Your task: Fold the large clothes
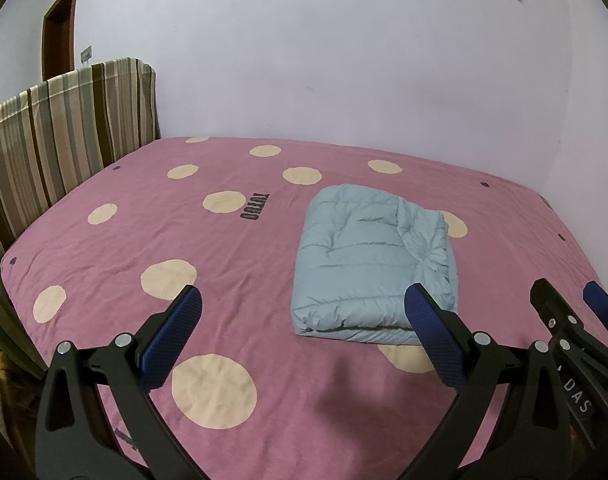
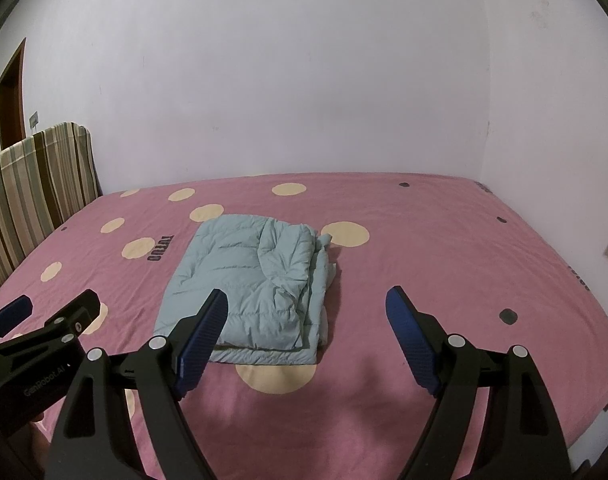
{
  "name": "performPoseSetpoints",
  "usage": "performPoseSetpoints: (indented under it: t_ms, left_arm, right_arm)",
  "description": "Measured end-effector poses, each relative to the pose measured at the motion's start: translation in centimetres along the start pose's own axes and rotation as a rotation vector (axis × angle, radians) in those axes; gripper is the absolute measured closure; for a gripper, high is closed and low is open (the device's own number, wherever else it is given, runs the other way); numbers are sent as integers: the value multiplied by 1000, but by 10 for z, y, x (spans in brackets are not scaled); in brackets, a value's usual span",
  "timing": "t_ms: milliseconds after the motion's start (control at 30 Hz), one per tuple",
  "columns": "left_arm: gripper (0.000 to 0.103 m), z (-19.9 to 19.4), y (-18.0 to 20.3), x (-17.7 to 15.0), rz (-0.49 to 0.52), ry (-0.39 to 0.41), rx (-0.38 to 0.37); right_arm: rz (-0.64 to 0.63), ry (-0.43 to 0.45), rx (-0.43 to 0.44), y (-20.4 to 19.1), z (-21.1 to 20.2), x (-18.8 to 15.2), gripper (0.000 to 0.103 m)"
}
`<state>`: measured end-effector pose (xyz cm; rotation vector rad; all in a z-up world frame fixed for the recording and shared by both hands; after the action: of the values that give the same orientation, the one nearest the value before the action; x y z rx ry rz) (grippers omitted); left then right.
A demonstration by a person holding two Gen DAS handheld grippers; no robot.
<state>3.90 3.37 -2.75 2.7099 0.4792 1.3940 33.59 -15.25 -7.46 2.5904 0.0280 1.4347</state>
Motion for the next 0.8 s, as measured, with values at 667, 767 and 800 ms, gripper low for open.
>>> performPoseSetpoints:
  t_ms: [667,767,800]
  left_arm:
    - [2,0,2,-2,7,1,-5]
    - [2,-1,2,-1,7,3,-5]
    - [2,-1,2,-2,7,2,-6]
  right_arm:
    - [-4,1,0,-1,1,-3,23]
    - [-3,-1,0,-1,1,-3,23]
    - [-3,0,-1,-1,1,-2,23]
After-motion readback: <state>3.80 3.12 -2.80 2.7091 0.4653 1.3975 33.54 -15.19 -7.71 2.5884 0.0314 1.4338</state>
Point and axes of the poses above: each gripper's, at about its wrist camera, not at the fingertips, and z roughly the way its jaws point, y to its right, x to its top, the point moved 4 cm from there along z, roughly the way its jaws point, and after that the axes turned 13 degrees about -z, right-handed, at the moved point
